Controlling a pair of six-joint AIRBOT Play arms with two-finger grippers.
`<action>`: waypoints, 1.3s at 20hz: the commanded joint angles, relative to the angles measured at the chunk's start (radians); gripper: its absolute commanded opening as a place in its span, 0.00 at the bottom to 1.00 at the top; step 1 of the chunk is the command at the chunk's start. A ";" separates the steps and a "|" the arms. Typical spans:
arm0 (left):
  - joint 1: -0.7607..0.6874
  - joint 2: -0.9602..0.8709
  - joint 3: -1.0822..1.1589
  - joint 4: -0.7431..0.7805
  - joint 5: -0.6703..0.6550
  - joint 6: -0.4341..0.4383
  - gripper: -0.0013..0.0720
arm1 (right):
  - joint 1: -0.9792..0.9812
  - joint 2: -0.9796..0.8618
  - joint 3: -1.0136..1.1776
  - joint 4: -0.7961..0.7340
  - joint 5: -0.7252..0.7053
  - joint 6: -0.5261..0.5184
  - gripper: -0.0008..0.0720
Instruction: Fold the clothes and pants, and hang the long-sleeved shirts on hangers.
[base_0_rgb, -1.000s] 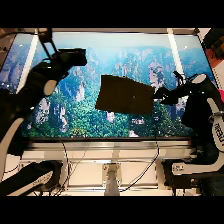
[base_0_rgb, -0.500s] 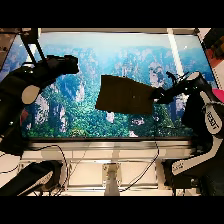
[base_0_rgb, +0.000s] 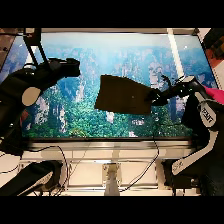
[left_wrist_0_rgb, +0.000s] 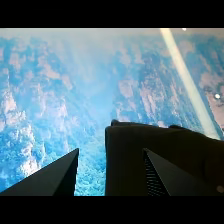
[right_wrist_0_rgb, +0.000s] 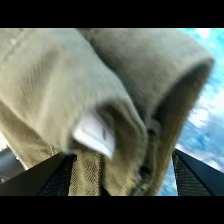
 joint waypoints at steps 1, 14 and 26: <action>-0.010 0.001 0.000 -0.002 -0.002 0.000 0.65 | 0.039 -0.031 -0.001 0.039 -0.009 -0.023 0.93; -0.010 0.001 0.000 -0.002 -0.002 0.000 0.65 | 0.051 0.005 -0.001 0.092 -0.015 -0.009 0.05; -0.010 0.001 0.001 -0.002 0.064 0.000 0.65 | -0.359 0.232 0.121 0.282 0.006 0.184 0.04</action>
